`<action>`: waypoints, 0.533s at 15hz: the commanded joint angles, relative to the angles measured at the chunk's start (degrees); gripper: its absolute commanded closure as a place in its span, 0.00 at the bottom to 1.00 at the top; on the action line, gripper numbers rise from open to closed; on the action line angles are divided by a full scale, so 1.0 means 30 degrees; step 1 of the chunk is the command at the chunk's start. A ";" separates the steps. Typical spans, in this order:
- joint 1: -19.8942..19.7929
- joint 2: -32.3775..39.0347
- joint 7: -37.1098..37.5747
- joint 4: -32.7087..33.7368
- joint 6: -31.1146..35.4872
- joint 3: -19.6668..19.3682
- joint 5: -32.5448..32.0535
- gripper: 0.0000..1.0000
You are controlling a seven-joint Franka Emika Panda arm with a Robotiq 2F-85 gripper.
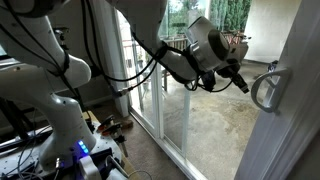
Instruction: Push the front glass door fully to the right
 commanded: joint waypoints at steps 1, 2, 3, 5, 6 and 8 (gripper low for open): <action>-0.0643 -0.0597 -0.1463 -0.2510 0.0692 0.0622 0.0279 0.96; -0.0583 -0.0672 -0.1536 -0.3067 0.0774 0.0694 0.0107 0.96; -0.0539 -0.0767 -0.1571 -0.3522 0.0774 0.0794 0.0018 0.96; -0.0489 -0.0853 -0.1793 -0.4189 0.0653 0.1066 0.0095 0.96; -0.0427 -0.0877 -0.1760 -0.4435 0.0614 0.1215 0.0073 0.96; -0.0423 -0.0998 -0.1740 -0.4866 0.0540 0.1551 0.0124 0.96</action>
